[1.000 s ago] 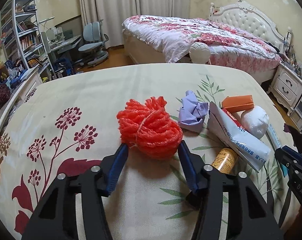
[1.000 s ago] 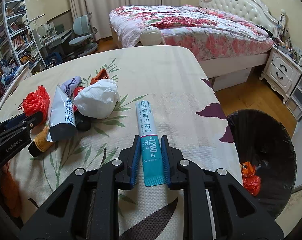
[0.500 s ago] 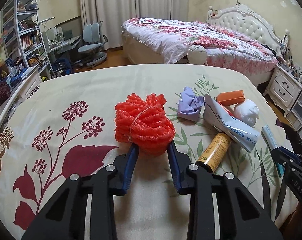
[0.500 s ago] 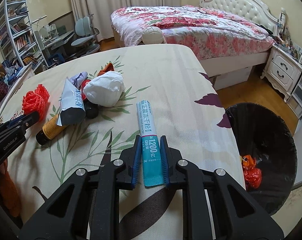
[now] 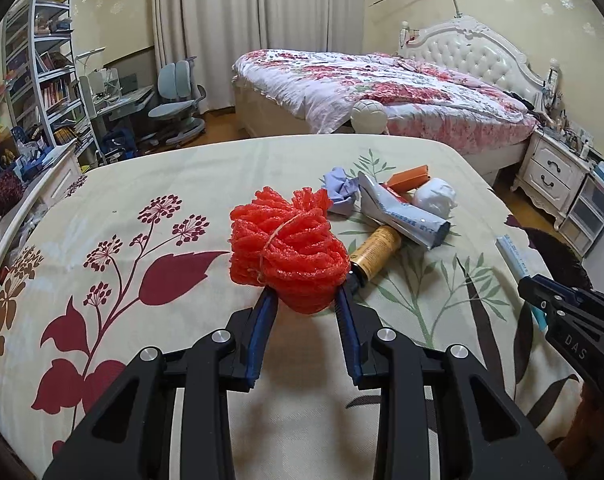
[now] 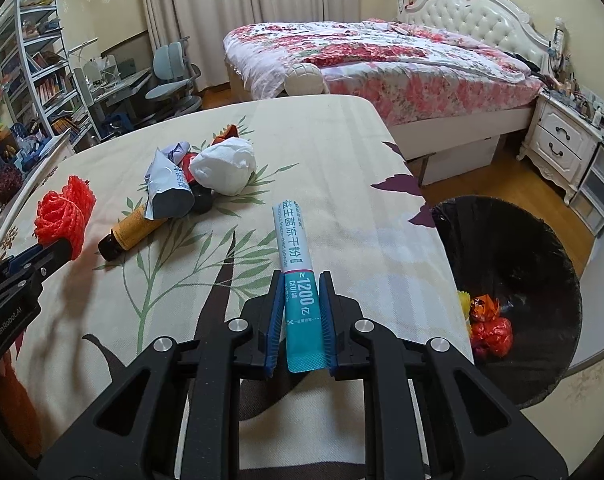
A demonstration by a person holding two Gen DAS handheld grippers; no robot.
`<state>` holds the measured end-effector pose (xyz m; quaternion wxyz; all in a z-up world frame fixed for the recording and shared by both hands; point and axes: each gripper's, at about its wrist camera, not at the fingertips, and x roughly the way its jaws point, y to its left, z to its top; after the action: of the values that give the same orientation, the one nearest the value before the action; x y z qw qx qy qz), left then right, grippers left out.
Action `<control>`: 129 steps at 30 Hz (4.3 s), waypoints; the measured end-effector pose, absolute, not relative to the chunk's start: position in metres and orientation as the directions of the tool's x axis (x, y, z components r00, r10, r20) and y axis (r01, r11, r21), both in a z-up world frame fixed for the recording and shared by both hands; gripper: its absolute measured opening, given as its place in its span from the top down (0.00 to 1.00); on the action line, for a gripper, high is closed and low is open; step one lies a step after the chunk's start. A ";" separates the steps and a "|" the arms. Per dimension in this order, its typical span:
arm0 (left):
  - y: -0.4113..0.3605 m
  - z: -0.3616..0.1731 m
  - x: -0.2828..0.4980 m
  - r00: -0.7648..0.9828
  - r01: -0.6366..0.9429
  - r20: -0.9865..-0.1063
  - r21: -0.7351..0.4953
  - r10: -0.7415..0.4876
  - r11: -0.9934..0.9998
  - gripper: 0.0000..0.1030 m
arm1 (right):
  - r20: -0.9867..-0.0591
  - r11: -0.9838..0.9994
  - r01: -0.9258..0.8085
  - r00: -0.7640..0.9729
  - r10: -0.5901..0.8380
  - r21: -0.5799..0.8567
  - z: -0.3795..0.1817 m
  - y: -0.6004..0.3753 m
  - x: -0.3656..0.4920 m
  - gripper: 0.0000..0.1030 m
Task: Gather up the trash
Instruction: 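Carry both tools over the black bin and open them to drop the items, then move both open tools back over the quilt toward the remaining items, then close the right tool on the white toothpaste tube and lift it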
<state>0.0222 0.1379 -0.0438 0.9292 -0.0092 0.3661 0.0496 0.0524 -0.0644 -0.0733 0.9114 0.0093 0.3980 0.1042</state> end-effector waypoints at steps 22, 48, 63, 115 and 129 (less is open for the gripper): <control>0.015 -0.029 0.021 0.763 0.161 -0.633 -0.008 -0.129 0.987 0.68 | -0.664 0.996 0.053 0.748 0.009 0.074 -0.053 -0.176 0.029 0.83; -0.103 -0.059 0.079 0.712 0.324 -0.667 0.033 -0.221 0.945 0.68 | -0.689 0.968 0.231 0.718 -0.099 0.101 -0.085 -0.266 0.060 0.83; -0.113 -0.070 0.095 0.685 0.340 -0.693 0.033 -0.224 0.940 0.42 | -0.690 0.952 0.279 0.714 -0.118 0.126 -0.091 -0.280 0.066 0.72; 0.179 -0.056 0.036 0.690 -0.270 -0.674 0.100 0.265 0.958 0.20 | -0.645 0.957 -0.273 0.714 0.272 0.102 -0.037 -0.019 0.070 0.33; 0.238 -0.062 0.028 0.658 -0.357 -0.694 0.056 0.293 0.933 0.20 | -0.711 0.928 -0.370 0.642 0.288 0.042 -0.056 0.047 0.092 0.58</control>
<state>0.0276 0.2378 -0.0624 0.9095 -0.0425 0.3730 0.1787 0.0916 0.0467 -0.0563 0.9045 -0.0536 0.3820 0.1818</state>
